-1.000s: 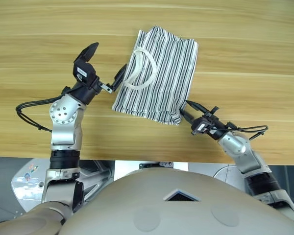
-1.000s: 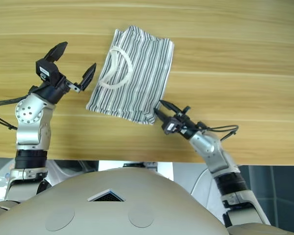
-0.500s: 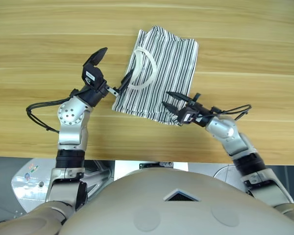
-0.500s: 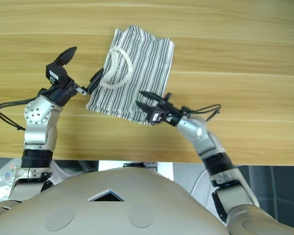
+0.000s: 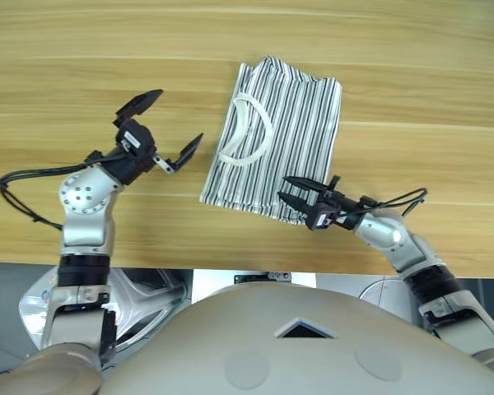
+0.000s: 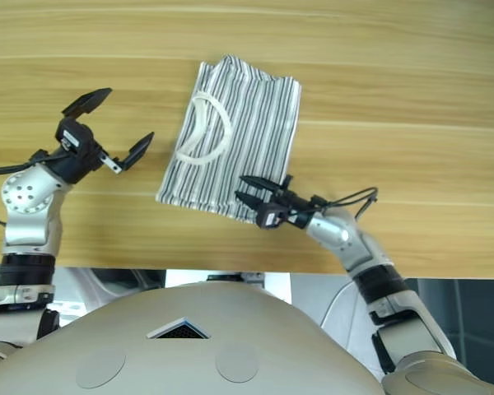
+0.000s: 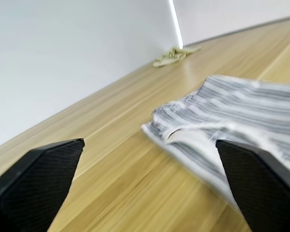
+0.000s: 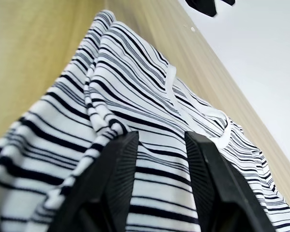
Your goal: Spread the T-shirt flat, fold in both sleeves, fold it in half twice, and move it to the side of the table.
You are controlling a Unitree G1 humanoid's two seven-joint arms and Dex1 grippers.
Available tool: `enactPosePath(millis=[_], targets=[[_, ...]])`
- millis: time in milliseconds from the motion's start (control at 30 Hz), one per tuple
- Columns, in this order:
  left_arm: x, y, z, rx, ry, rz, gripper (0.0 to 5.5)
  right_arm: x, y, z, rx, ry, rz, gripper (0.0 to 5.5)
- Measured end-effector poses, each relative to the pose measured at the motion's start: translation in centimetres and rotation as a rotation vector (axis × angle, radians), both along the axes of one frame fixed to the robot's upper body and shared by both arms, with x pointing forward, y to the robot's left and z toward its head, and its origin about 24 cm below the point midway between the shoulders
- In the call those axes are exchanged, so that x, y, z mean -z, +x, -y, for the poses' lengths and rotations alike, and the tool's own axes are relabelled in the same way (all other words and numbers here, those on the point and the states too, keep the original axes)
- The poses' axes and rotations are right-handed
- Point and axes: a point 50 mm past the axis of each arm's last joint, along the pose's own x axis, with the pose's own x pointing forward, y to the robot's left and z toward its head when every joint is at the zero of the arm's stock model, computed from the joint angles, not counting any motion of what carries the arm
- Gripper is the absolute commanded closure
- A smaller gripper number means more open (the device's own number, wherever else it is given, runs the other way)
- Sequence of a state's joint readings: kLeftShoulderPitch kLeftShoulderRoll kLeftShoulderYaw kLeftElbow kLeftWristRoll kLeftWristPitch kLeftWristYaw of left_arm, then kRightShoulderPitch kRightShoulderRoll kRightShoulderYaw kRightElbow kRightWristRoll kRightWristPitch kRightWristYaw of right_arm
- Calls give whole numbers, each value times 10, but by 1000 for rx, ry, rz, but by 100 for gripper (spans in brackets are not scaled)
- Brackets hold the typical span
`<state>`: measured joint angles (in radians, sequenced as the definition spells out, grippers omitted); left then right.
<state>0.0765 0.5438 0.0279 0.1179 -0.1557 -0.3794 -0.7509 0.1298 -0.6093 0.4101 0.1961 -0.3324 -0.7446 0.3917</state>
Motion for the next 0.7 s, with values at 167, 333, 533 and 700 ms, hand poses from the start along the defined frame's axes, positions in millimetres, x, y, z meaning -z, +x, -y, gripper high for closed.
enactPosePath(millis=[167, 333, 533, 700], targets=[[8, -9, -2, 50, 63, -18, 44, -6, -1, 4, -2, -14, -10, 373], [19, -28, -2, 184, 175, -50, 44, -23, 1, -7, 25, 132, -10, 373], [22, -31, -12, 341, 397, -53, 44, -111, -2, 21, 114, 489, 133, 373], [11, -32, -20, 458, 580, -18, 44, -73, -22, 71, 262, 120, 58, 373]])
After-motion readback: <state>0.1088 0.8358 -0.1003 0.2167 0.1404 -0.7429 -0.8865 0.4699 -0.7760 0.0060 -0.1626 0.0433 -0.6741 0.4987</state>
